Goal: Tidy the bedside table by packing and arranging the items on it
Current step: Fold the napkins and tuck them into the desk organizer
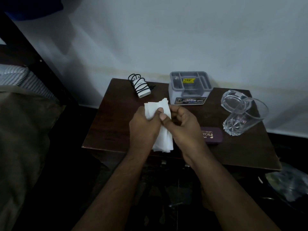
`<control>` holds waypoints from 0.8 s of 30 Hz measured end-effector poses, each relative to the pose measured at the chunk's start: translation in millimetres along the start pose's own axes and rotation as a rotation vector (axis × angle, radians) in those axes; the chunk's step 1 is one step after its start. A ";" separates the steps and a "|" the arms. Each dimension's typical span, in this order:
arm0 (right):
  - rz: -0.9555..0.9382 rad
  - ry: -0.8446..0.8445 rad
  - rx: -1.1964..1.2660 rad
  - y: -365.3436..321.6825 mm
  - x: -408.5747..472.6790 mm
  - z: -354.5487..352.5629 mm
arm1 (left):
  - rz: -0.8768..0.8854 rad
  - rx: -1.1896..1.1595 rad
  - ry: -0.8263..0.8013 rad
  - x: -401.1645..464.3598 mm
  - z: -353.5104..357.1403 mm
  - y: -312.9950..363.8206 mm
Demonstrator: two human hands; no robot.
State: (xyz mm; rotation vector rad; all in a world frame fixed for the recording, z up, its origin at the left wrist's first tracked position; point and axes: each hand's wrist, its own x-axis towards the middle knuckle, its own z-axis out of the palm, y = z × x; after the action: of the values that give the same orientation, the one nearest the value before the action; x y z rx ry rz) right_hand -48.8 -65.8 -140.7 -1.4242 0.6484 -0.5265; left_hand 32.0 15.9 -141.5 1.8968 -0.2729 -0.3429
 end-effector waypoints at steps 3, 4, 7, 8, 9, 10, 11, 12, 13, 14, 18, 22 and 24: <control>-0.040 0.043 -0.024 -5.0 12.8 -9.4 | -0.119 -0.124 -0.019 12.4 6.3 11.4; -0.033 0.058 -0.015 -7.7 18.2 -14.1 | -0.208 -0.241 -0.076 16.6 6.9 16.7; -0.014 0.100 0.025 -14.0 32.2 -27.3 | -0.307 -0.435 -0.308 27.7 5.8 24.8; -0.014 0.116 0.022 -14.9 36.2 -30.3 | -0.274 -0.416 -0.349 30.4 5.7 25.8; -0.018 0.134 0.005 -15.1 40.1 -33.0 | -0.232 -0.397 -0.364 32.6 6.2 26.9; -0.029 0.154 -0.028 -15.5 43.2 -34.7 | -0.195 -0.393 -0.369 35.1 7.2 27.4; -0.048 0.175 -0.074 -15.3 45.9 -35.9 | -0.161 -0.390 -0.365 37.7 8.6 26.6; -0.075 0.194 -0.124 -14.9 48.5 -36.3 | -0.122 -0.382 -0.357 40.0 9.9 25.0; -0.105 0.207 -0.170 -13.7 50.5 -36.1 | -0.078 -0.374 -0.344 42.3 10.9 23.0; -0.123 0.217 -0.210 -12.7 51.8 -34.8 | -0.034 -0.367 -0.324 44.3 11.8 22.0; -0.016 0.163 -0.186 -7.7 56.4 -24.2 | 0.073 -0.405 -0.264 50.0 15.1 22.6; -0.014 0.086 -0.177 -2.8 60.8 -26.9 | 0.192 -0.362 -0.235 54.8 20.9 19.7; -0.077 0.169 -0.184 -5.4 63.0 -31.1 | 0.230 -0.360 -0.181 57.7 24.8 19.7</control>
State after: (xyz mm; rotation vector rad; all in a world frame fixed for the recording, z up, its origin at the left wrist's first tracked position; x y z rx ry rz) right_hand -24.3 -131.9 -142.2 -1.5934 0.7956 -0.6668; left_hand 76.2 -32.6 -137.0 1.4663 -0.5109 -0.3810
